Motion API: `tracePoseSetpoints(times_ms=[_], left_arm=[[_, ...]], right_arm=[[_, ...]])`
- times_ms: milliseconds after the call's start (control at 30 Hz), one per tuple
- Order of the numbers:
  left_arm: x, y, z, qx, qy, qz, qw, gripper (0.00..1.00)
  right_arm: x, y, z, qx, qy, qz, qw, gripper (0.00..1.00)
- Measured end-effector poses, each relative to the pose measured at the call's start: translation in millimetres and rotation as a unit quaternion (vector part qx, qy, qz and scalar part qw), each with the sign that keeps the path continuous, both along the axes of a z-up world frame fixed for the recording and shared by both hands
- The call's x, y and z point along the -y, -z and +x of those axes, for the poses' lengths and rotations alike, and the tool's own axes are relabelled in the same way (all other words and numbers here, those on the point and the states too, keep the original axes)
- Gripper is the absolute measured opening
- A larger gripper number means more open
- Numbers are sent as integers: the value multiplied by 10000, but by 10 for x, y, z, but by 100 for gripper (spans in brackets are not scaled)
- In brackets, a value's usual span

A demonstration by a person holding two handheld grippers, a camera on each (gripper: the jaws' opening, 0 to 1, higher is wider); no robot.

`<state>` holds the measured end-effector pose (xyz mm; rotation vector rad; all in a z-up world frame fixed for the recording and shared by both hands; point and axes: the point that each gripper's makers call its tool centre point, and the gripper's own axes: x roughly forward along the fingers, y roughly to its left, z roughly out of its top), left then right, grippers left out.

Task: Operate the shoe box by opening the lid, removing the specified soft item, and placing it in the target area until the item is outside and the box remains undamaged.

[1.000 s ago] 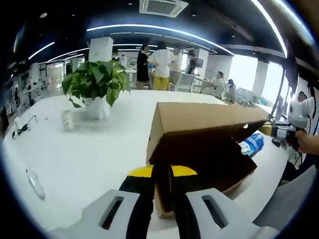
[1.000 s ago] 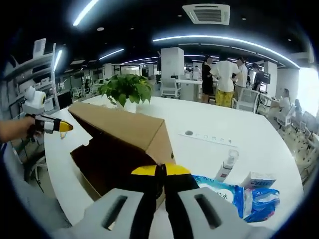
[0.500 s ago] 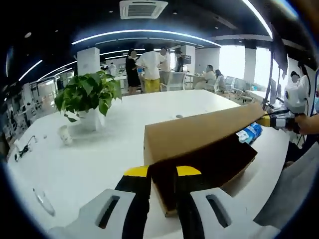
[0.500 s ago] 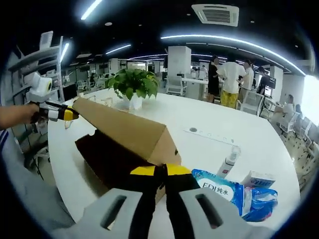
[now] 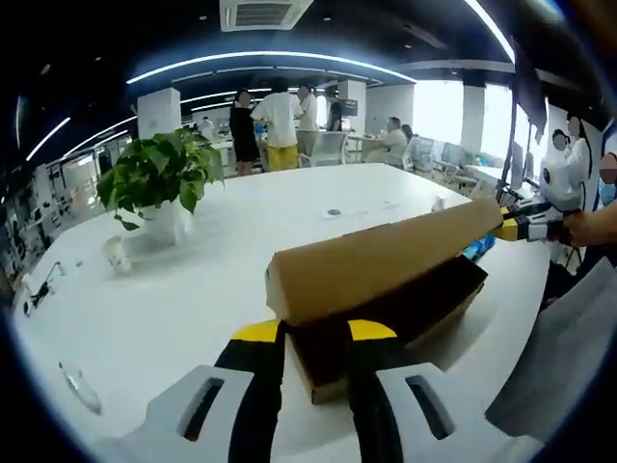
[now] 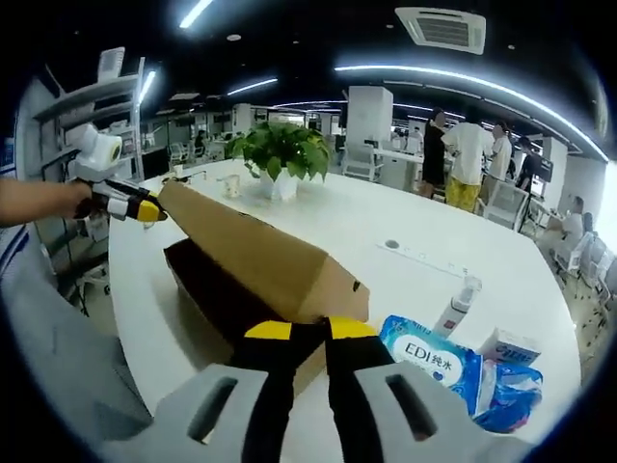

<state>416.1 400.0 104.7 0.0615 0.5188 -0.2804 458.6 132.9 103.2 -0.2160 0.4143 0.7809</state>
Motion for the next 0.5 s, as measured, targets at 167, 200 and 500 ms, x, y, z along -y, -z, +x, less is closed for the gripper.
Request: tracePoseSetpoints(times_ms=[167, 200, 500], left_arm=[[37, 63, -49, -31, 110, 25, 9999, 29], [45, 77, -59, -44, 141, 38, 9999, 29], [99, 253, -173, -255, 347, 194, 9989, 35]], right_arm=[[-6, 66, -55, 16, -199, -53, 9998, 13], [-12, 72, -62, 9, -228, -38, 9997, 14], [-58, 246, -198, -55, -593, -205, 9980, 21]])
